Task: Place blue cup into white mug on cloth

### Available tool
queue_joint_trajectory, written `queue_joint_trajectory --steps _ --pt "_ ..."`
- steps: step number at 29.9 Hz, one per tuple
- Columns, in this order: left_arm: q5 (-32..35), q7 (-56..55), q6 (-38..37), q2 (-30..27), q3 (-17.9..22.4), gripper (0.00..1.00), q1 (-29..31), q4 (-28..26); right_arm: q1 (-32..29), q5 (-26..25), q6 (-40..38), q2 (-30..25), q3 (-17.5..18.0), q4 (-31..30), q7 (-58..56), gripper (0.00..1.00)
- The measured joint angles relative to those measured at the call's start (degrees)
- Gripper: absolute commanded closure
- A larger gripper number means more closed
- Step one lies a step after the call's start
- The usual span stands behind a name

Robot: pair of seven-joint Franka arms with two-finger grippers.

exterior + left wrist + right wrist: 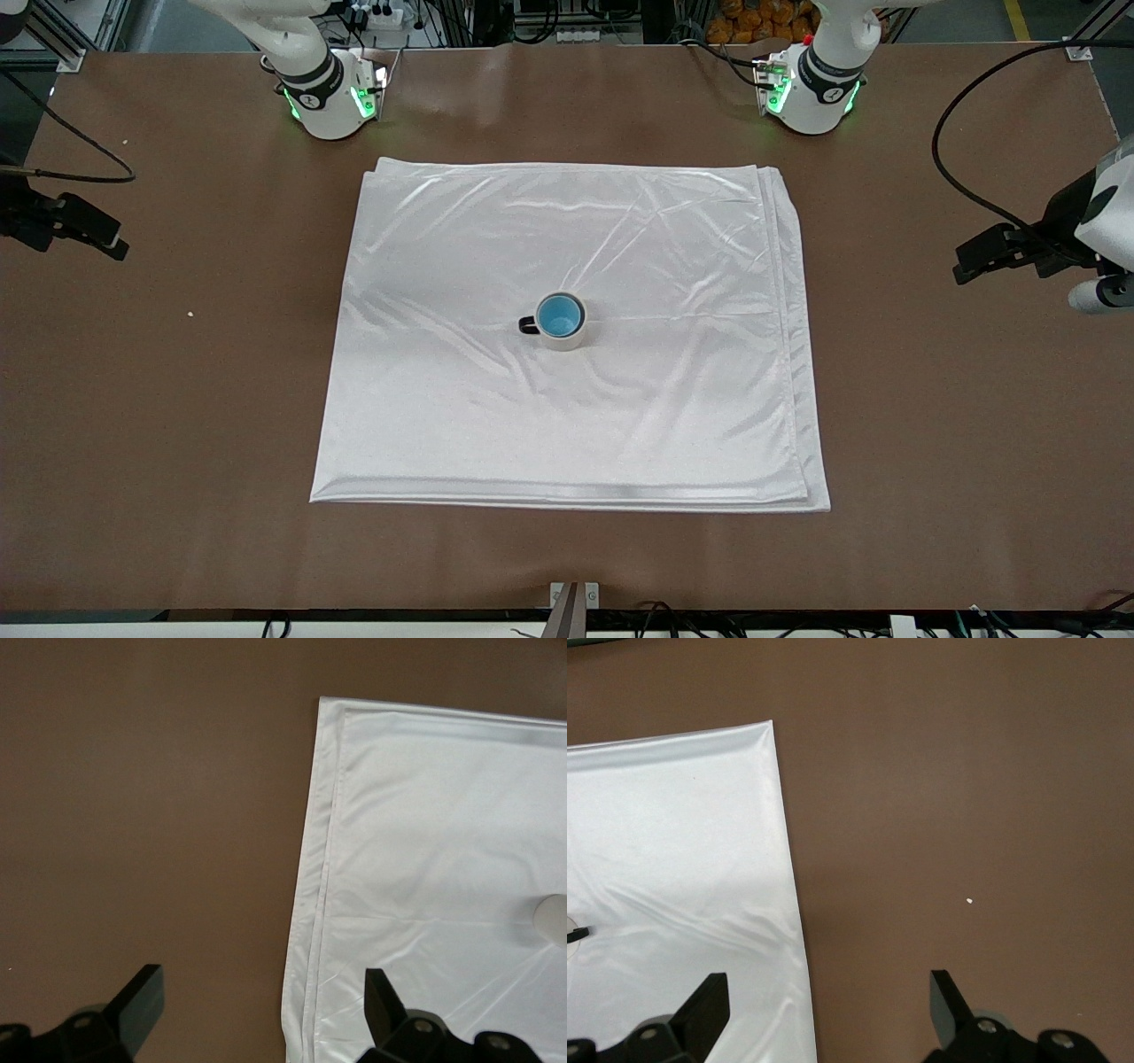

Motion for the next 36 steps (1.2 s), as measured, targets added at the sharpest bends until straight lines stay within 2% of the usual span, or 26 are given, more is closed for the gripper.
queue_joint_trajectory --steps 14,36 --pt "0.0 0.8 -0.2 -2.1 0.0 0.0 0.0 -2.5 0.1 0.0 0.2 0.0 0.1 0.0 0.0 0.0" --pt "0.0 0.8 -0.2 -2.2 0.0 0.0 0.1 -2.7 0.1 0.0 0.2 0.0 0.1 0.0 0.0 0.0"
